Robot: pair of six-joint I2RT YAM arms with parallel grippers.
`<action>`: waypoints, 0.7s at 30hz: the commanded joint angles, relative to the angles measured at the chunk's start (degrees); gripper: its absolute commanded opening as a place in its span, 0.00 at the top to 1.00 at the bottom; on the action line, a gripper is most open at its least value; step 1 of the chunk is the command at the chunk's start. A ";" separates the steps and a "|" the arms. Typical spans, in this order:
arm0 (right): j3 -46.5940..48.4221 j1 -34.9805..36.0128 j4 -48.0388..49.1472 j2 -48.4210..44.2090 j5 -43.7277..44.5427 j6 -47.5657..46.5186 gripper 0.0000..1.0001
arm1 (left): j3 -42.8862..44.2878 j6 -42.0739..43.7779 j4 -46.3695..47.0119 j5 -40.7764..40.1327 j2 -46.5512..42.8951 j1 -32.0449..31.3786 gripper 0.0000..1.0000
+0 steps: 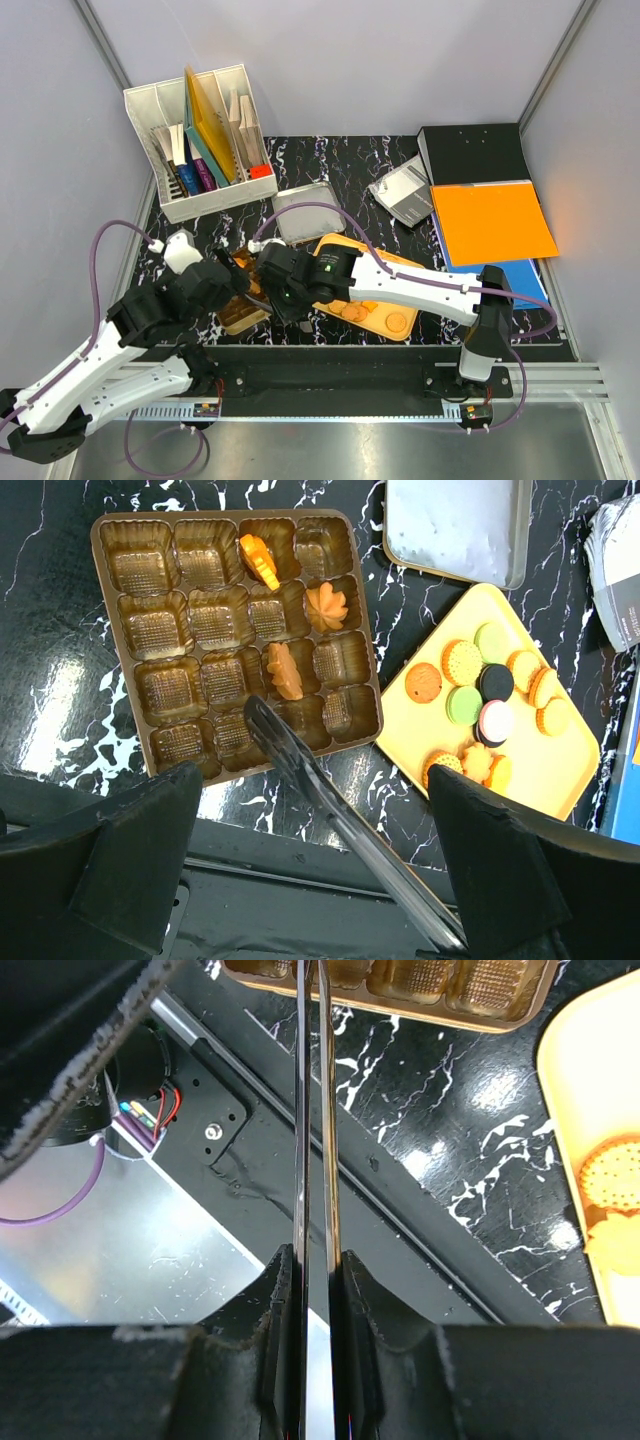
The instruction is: Pack the cookies
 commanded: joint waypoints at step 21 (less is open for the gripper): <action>-0.77 -4.43 -3.01 -5.30 9.11 2.33 0.78 | -0.08 1.27 2.20 -0.55 0.17 0.18 0.01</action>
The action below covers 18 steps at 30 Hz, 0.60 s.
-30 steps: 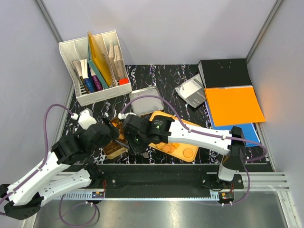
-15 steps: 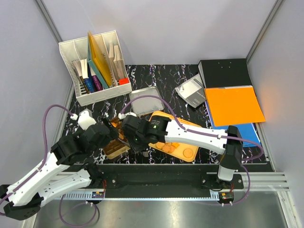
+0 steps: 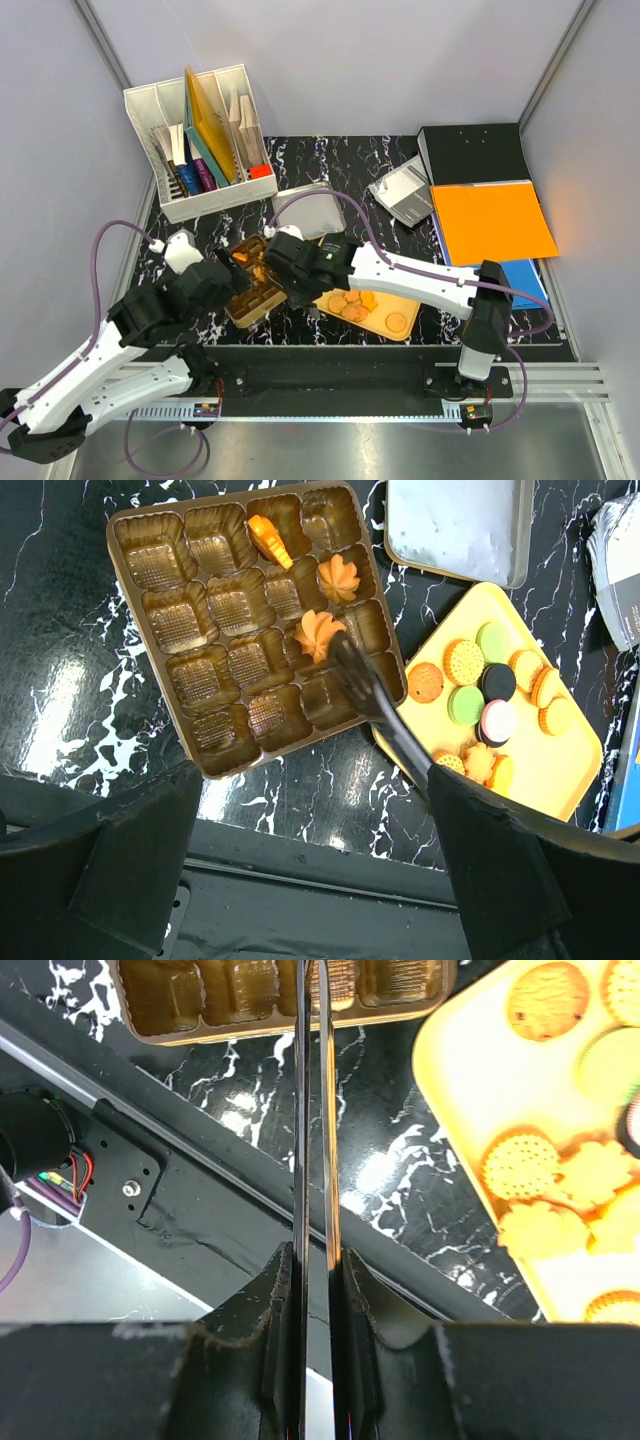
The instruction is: Pack the cookies
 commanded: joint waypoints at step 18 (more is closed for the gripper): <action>-19.29 -0.32 -16.23 -25.52 8.80 9.85 0.57 | 0.74 4.26 5.89 1.12 3.88 0.18 0.01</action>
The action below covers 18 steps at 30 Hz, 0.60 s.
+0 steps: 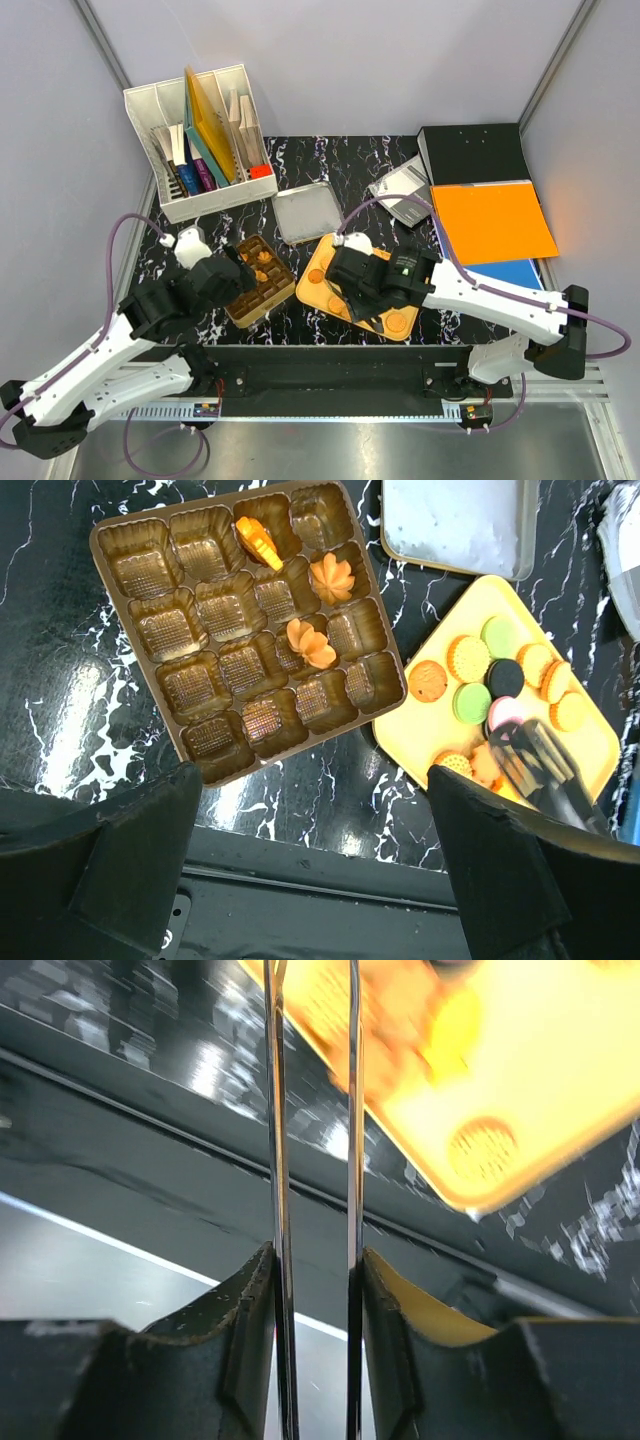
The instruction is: Pack the cookies
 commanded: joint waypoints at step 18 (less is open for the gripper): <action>-7.08 0.79 -5.51 -7.22 -4.28 6.95 0.47 | 0.91 3.68 8.06 3.23 6.18 0.27 0.01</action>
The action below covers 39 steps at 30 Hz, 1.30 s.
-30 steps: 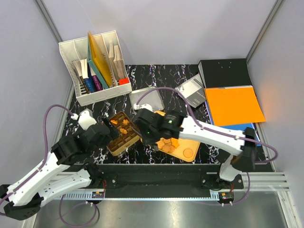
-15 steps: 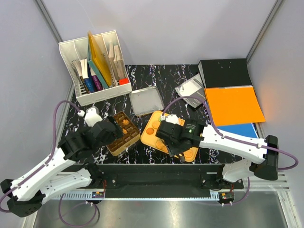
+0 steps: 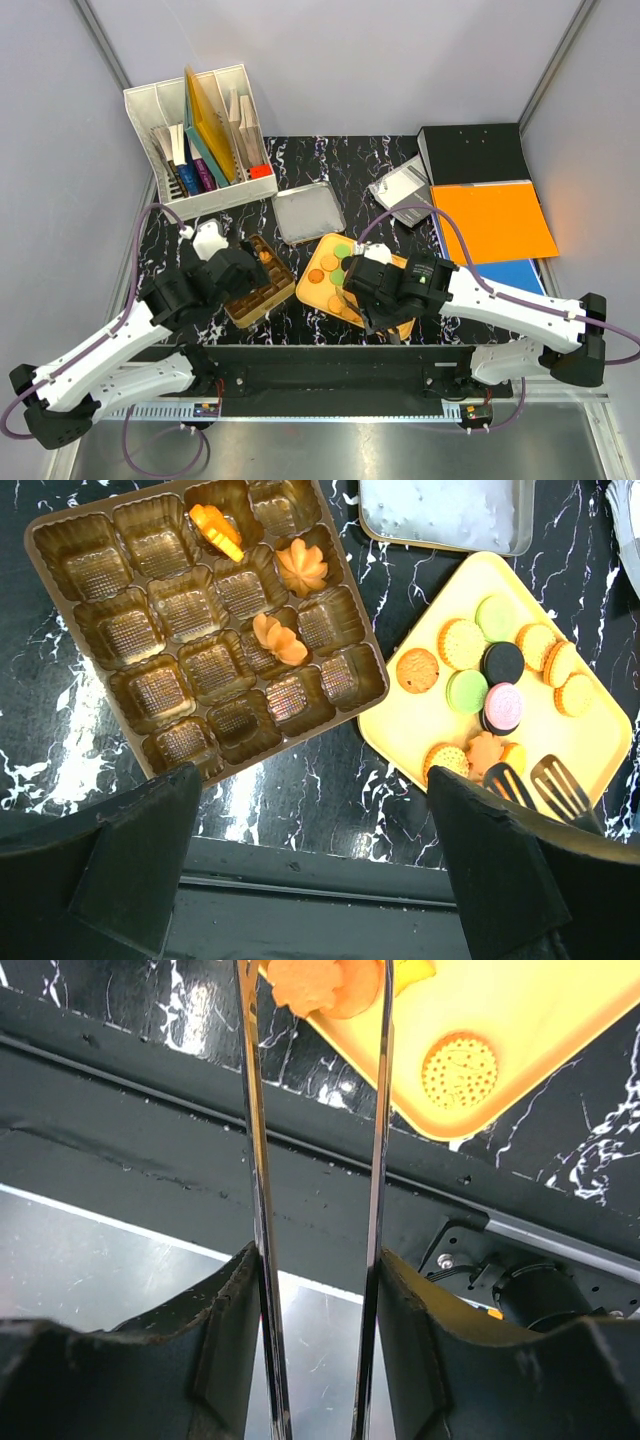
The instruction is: Pack the cookies
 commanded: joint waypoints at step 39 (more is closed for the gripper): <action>2.61 2.14 2.03 2.69 -0.65 -1.68 0.64 | -0.96 -0.90 3.08 1.11 -0.84 0.22 0.01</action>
